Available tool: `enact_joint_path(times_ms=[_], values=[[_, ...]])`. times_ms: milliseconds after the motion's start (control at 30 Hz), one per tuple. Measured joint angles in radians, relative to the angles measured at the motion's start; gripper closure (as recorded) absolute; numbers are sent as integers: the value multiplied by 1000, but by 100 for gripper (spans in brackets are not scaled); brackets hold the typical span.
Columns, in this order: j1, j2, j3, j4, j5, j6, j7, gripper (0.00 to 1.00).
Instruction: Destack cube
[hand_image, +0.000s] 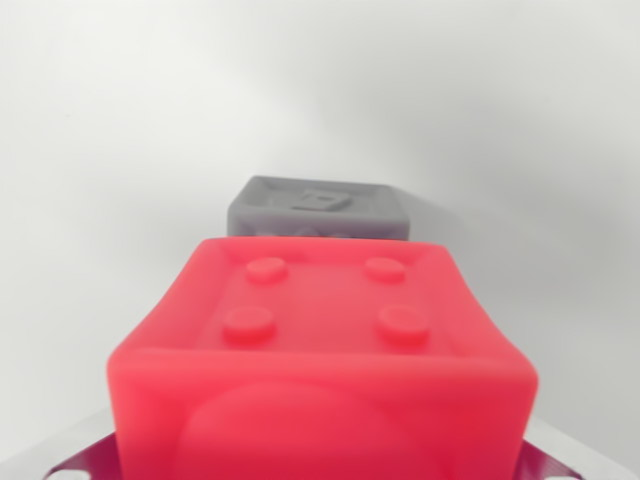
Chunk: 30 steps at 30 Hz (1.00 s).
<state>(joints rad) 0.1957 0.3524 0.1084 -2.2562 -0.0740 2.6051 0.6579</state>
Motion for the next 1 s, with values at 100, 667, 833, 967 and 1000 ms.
enact_joint_path(times_ms=[100,667,833,967,1000], values=[[0,-15,1,-1,4,-14,-2,100],[0,-123,4,0,27,-118,-18,100],[0,-152,4,3,33,-148,-22,100],[-3,-156,0,-2,37,-150,-17,100],[-4,-156,-2,-5,38,-149,-15,100]])
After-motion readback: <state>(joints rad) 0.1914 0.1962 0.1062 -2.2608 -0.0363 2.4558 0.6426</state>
